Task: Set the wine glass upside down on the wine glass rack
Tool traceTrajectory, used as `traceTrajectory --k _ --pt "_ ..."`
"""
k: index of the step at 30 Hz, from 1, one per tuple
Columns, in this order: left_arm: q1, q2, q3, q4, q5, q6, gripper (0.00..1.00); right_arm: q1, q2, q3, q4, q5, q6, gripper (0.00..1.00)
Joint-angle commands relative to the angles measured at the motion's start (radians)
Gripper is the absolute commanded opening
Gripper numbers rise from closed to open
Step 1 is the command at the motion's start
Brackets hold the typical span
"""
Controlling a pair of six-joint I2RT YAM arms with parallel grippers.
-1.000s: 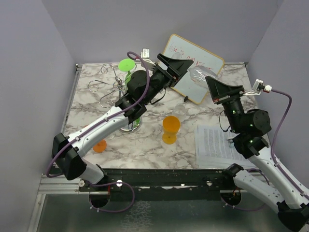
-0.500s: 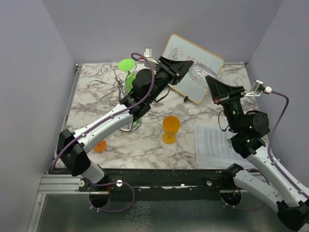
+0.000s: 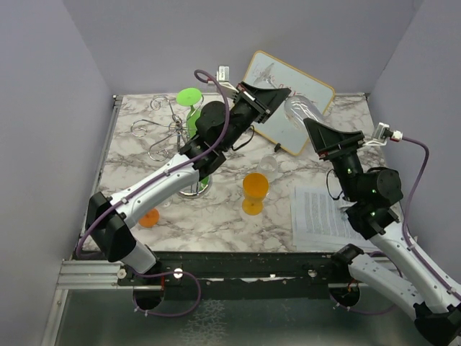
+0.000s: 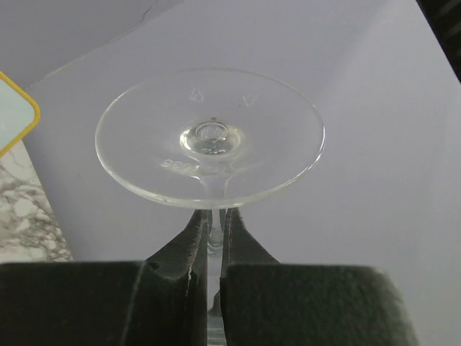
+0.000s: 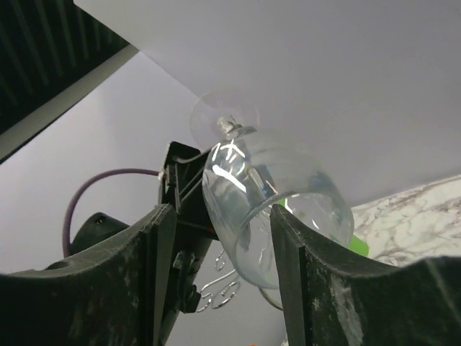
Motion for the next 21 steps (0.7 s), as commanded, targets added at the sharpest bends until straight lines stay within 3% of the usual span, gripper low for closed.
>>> traceTrajectory --k 1,9,12,15,21 --pt "-0.006 0.001 0.092 0.062 0.057 0.251 0.0 0.001 -0.047 0.048 -0.143 -0.034 -0.042 0.65" --pt "-0.006 -0.006 0.183 0.061 0.189 0.703 0.0 0.001 -0.071 0.171 -0.494 0.07 -0.054 0.84" --pt "-0.006 -0.022 0.181 0.06 0.272 0.88 0.0 0.001 -0.099 0.144 -0.412 0.017 -0.129 0.92" --pt "-0.007 -0.047 0.142 0.061 0.343 1.063 0.0 0.001 -0.11 0.132 -0.314 -0.074 -0.188 0.93" --pt "-0.007 -0.087 0.061 0.061 0.438 1.293 0.0 0.002 -0.009 0.284 -0.322 -0.29 -0.194 0.92"
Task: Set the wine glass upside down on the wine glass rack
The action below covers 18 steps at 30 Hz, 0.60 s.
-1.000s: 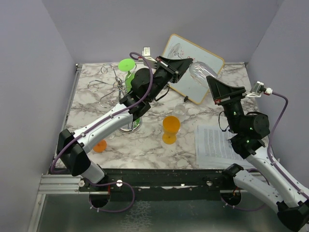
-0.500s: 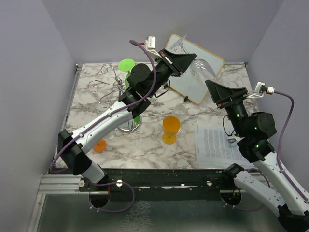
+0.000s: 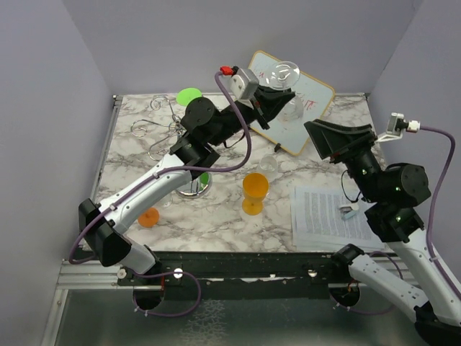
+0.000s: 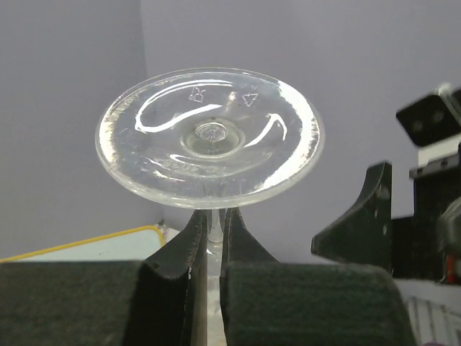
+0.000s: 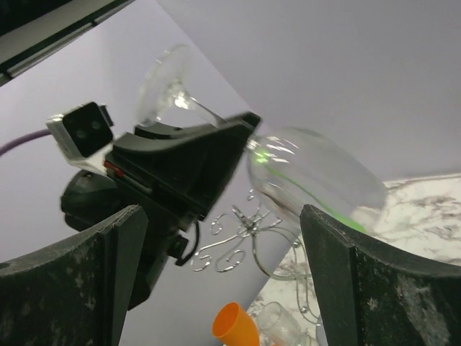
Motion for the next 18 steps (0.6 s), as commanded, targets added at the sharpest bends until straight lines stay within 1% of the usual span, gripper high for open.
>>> traceTrajectory --k 1,4,9,12,14,18 --pt "-0.005 -0.059 -0.052 0.039 0.124 0.285 0.0 0.001 0.079 0.125 0.018 -0.204 -0.017 0.91" --pt "-0.006 -0.075 -0.085 0.039 0.139 0.349 0.0 0.002 0.125 0.177 0.0 -0.238 0.043 0.89" --pt "-0.005 -0.091 -0.127 0.037 0.155 0.418 0.0 0.001 0.199 0.276 -0.09 -0.222 0.132 0.82" --pt "-0.005 -0.101 -0.141 0.036 0.165 0.442 0.0 0.001 0.244 0.347 -0.185 -0.202 0.157 0.75" --pt "-0.005 -0.106 -0.15 0.033 0.162 0.461 0.0 0.001 0.268 0.379 -0.236 -0.19 0.174 0.68" --pt "-0.005 -0.113 -0.165 0.029 0.156 0.485 0.0 0.0 0.297 0.405 -0.3 -0.167 0.2 0.56"
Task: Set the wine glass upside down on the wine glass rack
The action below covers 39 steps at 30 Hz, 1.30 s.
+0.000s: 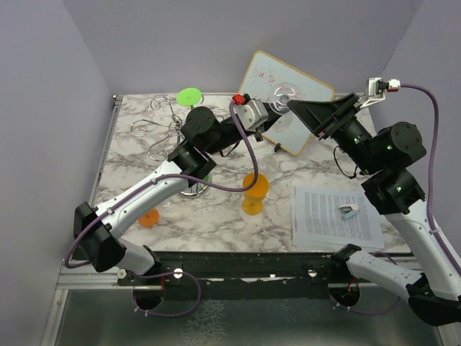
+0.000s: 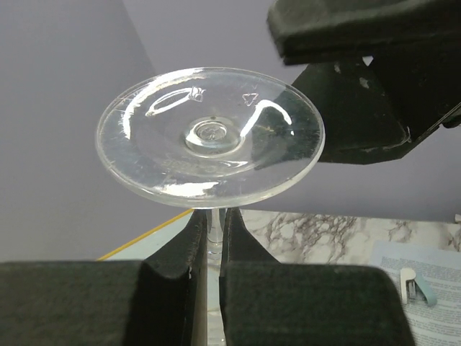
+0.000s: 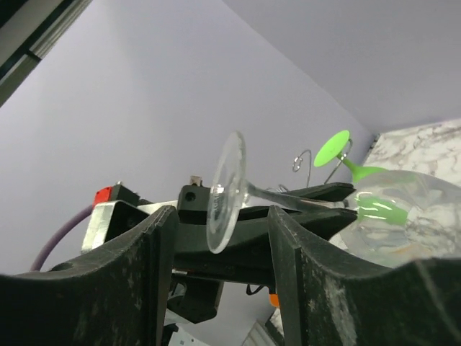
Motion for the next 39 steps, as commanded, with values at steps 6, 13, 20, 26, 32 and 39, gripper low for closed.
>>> traceTrajectory --k 6,13,20,26,32,39 --pt "-0.004 -0.056 -0.033 0.023 0.042 0.061 0.0 0.001 0.01 -0.006 -0.087 0.036 0.076 0.31" --pt "-0.004 -0.102 -0.089 0.017 -0.002 0.044 0.06 0.001 -0.001 -0.018 -0.077 0.061 0.093 0.01" --pt "-0.004 -0.14 -0.135 0.002 -0.048 -0.029 0.55 0.001 -0.017 -0.037 -0.067 0.095 0.113 0.01" --pt "-0.004 -0.224 -0.205 -0.024 -0.119 -0.099 0.78 0.001 -0.018 -0.048 -0.068 0.112 0.113 0.01" --pt "-0.004 -0.312 -0.101 -0.353 -0.267 -0.076 0.81 0.001 0.002 -0.051 -0.087 0.114 0.096 0.01" --pt "-0.005 -0.419 -0.061 -0.551 -0.429 -0.159 0.87 0.001 0.096 -0.039 -0.112 0.078 0.08 0.01"
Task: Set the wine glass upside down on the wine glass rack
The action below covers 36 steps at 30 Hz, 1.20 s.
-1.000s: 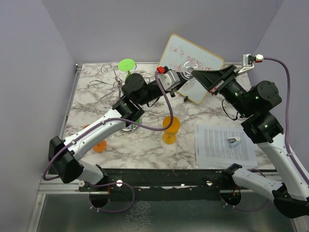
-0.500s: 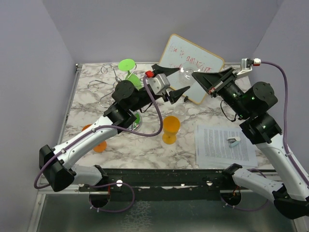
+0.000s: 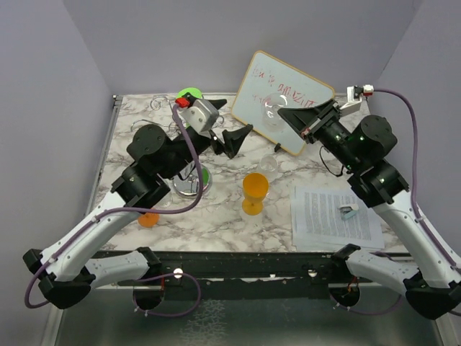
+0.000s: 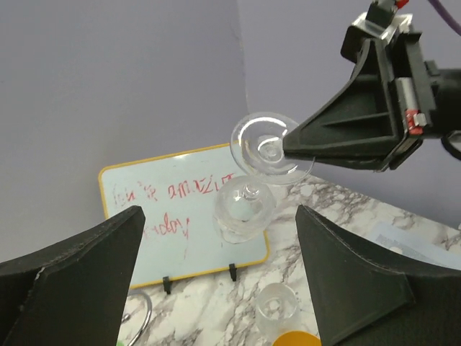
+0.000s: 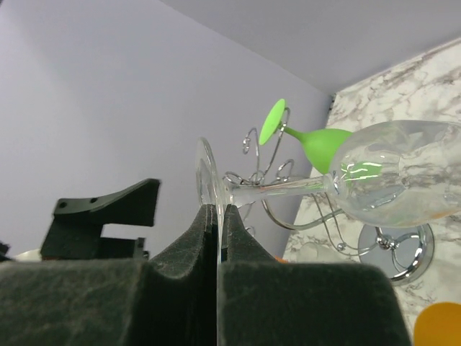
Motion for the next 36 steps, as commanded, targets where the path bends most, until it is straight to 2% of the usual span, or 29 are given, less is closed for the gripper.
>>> traceTrajectory --k 1,8,18,29,36 --pt "-0.005 -0.088 0.041 -0.208 -0.161 -0.069 0.87 -0.001 0.066 0.015 -0.013 -0.021 -0.021 0.01" --pt "-0.005 -0.186 0.013 -0.279 -0.342 -0.119 0.88 -0.001 0.204 0.039 0.023 -0.104 0.012 0.01" --pt "-0.004 -0.34 -0.09 -0.337 -0.49 -0.226 0.88 0.012 0.418 0.165 0.07 -0.196 0.043 0.01" --pt "-0.005 -0.41 -0.114 -0.385 -0.56 -0.259 0.88 0.078 0.585 0.352 0.066 -0.238 0.059 0.01" --pt "-0.004 -0.424 -0.13 -0.394 -0.578 -0.273 0.88 0.131 0.623 0.395 0.036 -0.26 0.062 0.01"
